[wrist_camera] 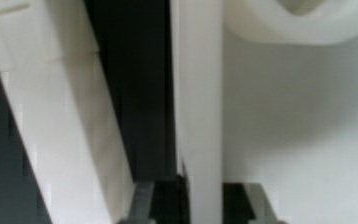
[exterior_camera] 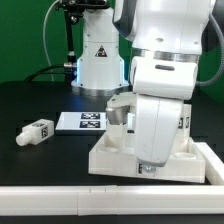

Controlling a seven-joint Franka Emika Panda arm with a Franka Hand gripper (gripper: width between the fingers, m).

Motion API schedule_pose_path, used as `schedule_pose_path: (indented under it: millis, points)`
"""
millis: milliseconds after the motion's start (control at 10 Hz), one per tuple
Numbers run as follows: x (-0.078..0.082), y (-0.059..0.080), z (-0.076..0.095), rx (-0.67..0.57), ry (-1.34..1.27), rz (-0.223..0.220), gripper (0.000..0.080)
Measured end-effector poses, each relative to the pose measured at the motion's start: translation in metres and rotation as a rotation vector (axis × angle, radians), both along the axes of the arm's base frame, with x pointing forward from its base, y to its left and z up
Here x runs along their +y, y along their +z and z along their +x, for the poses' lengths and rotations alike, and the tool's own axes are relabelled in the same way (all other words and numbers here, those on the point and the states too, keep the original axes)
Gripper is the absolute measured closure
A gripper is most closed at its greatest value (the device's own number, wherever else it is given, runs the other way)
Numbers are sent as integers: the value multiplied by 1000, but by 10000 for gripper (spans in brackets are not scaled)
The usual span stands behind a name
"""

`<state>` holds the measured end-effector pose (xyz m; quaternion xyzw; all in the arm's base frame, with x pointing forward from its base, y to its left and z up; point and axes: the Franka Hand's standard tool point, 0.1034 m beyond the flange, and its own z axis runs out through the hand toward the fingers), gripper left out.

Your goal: Assemble square table

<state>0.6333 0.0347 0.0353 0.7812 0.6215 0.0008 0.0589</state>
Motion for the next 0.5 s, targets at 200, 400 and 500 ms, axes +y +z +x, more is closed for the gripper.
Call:
schedule_pose_path:
  millis: [200,400,500]
  points:
    - [-1,-1,-1,2,-4,0,742]
    - [-1,-1,2,-3,30,1,742]
    - [6,0,9,-9,35,6,743]
